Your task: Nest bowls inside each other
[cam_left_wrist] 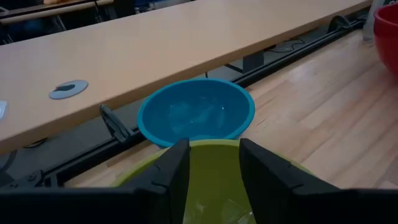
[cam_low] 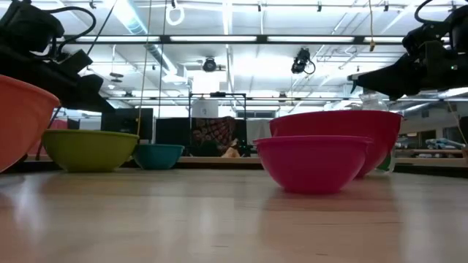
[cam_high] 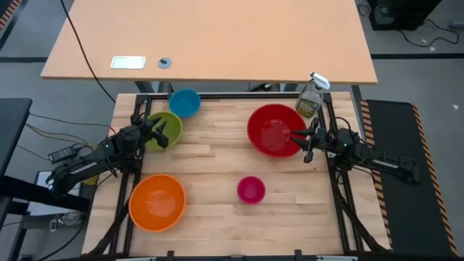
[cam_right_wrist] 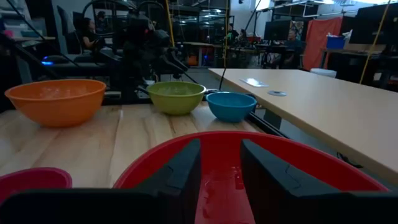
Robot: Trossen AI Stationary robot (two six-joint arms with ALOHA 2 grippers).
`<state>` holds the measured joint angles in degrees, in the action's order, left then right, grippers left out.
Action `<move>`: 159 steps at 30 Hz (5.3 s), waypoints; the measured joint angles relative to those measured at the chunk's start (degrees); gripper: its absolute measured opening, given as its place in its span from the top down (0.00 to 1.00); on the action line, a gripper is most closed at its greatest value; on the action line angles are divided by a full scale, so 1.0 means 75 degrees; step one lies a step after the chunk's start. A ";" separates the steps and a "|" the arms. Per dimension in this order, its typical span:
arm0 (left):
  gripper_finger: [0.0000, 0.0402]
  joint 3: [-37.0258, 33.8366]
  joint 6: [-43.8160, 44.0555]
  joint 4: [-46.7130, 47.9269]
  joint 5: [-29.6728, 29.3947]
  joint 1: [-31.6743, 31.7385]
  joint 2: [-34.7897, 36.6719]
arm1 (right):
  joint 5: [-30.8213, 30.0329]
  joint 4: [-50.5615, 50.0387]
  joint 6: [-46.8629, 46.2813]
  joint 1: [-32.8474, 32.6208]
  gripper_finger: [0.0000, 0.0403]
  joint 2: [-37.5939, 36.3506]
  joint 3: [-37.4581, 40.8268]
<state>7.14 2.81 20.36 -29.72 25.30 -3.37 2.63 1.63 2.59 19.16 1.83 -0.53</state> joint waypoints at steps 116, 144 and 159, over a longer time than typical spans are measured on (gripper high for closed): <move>0.49 0.6207 0.3487 0.2063 0.4658 -0.0020 -0.2708 | 0.1489 -0.0768 -0.2401 -0.2441 0.72 1.4473 -1.2890; 0.52 0.6295 0.2137 0.6283 0.7704 -0.1547 -0.3965 | -0.0565 -0.1867 -0.5149 -0.4123 0.62 1.5743 -1.2946; 0.52 0.6289 0.0003 0.6444 0.6031 -0.4535 -0.6791 | 0.0039 -0.2635 -0.5026 -0.3864 0.51 1.5743 -1.2843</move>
<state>54.30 2.83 68.69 15.51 -8.72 -54.30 2.92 -18.13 -35.11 -9.82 119.90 -96.86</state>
